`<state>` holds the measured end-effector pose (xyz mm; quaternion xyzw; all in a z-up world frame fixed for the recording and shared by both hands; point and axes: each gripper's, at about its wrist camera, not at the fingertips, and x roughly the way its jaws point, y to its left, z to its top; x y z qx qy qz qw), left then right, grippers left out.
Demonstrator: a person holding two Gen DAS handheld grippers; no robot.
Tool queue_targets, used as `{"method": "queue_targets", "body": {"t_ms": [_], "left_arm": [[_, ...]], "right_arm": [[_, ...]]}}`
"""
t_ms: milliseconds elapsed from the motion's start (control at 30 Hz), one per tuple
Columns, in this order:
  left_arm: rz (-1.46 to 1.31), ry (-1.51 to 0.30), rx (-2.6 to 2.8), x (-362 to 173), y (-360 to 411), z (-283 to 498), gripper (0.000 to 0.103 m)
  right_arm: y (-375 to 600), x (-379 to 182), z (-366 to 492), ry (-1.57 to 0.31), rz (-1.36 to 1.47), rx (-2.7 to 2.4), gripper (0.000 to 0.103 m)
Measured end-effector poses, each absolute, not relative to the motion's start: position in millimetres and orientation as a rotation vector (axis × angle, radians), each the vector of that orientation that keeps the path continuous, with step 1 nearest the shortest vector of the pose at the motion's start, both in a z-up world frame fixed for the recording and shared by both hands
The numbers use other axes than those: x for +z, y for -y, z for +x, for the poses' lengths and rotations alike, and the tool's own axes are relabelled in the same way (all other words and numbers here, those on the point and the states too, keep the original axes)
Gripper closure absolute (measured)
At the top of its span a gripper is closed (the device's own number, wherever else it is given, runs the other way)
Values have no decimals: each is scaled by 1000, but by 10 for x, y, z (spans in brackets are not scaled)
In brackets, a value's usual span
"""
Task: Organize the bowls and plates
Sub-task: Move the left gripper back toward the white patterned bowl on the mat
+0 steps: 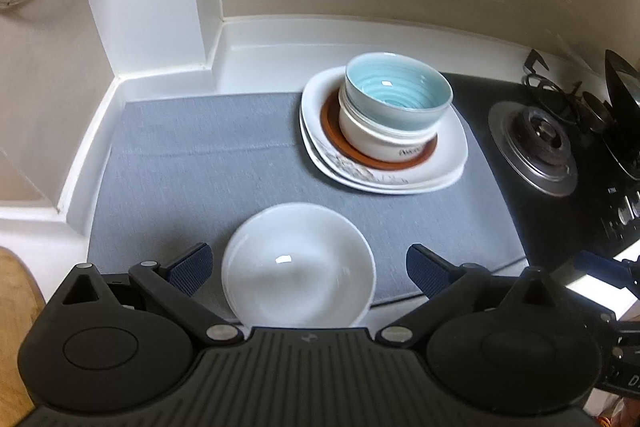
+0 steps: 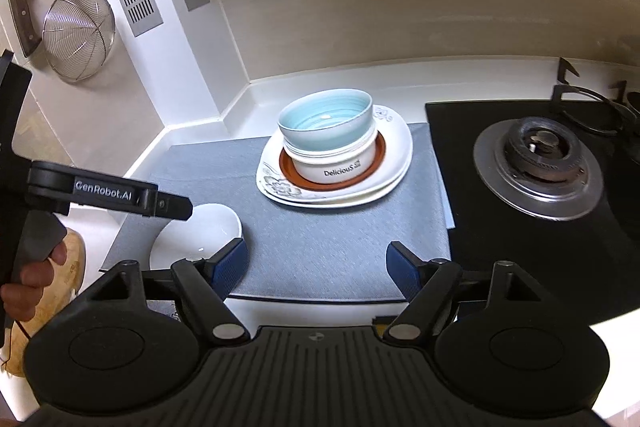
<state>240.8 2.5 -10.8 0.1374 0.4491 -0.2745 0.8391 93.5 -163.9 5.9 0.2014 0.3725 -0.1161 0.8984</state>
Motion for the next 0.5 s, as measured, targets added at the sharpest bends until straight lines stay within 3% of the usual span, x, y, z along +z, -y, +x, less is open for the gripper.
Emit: {"method": "queue_targets", "body": {"t_ms": [500], "left_arm": [[257,-936,-530,-40,-314,2276,0]], "right_arm": [[1426,122,875,-776,372,-193,24]]}}
